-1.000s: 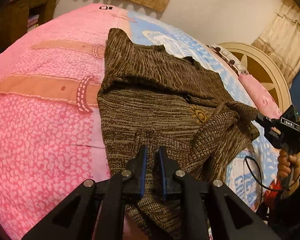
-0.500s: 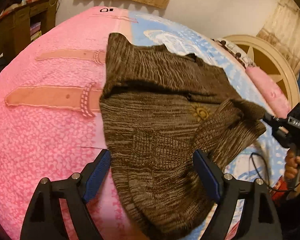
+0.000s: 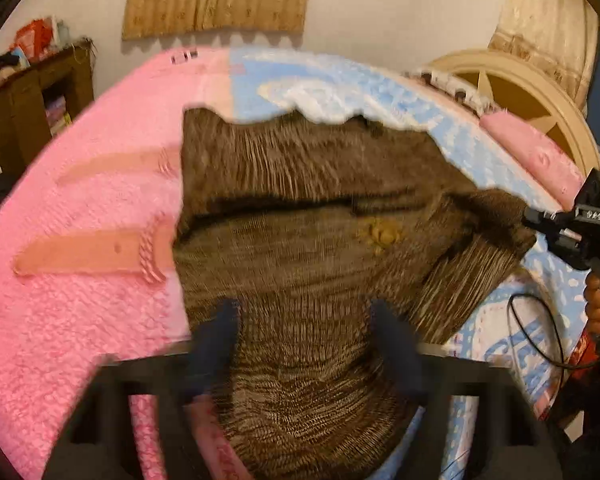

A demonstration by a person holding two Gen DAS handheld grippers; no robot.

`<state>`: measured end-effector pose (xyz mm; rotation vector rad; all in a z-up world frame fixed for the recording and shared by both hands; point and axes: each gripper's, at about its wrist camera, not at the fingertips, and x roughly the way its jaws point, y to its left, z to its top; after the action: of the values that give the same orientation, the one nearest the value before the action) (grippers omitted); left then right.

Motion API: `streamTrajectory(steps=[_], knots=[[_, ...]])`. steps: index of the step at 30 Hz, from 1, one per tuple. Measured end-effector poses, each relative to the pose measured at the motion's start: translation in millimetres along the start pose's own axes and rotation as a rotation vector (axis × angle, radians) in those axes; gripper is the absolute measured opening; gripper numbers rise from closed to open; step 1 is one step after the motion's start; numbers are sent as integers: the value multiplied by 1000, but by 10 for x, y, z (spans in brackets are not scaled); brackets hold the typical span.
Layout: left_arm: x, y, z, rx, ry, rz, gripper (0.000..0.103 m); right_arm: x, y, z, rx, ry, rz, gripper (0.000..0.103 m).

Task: Fold small clothes

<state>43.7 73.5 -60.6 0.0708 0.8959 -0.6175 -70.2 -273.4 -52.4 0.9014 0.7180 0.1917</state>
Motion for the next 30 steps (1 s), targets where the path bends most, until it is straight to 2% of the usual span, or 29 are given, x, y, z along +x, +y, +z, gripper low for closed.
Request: streamTrajectory(steps=[1, 7, 10, 15, 20, 21, 22, 23, 25, 28, 30], knots=[[75, 20, -20, -13, 37, -5, 28, 3, 0, -11, 2, 1, 1, 12], [40, 24, -72, -36, 47, 35, 28, 27, -17, -22, 4, 13, -5, 12], [-52, -16, -77, -20, 31, 108, 28, 17, -28, -20, 7, 10, -3, 12], [26, 33, -127, -36, 32, 82, 31, 49, -66, -35, 19, 22, -4, 12], [28, 1, -135, -31, 25, 93, 33, 39, -89, -63, 26, 26, -2, 12], [29, -15, -150, -22, 21, 99, 31, 31, -93, -62, 28, 24, -1, 12], [33, -35, -162, -13, 17, 122, 21, 22, -94, -62, 28, 21, -1, 12], [37, -50, -165, -6, 14, 147, 15, 17, -90, -64, 29, 19, -1, 12], [37, -27, -153, -22, 19, 137, 8, 15, -91, -62, 32, 15, 0, 12], [15, 27, -106, -64, 26, 107, 7, 0, -80, -71, 26, 13, -1, 12], [-124, 3, -77, -66, -30, 122, 7, -42, -49, -78, 21, -4, 4, 12]])
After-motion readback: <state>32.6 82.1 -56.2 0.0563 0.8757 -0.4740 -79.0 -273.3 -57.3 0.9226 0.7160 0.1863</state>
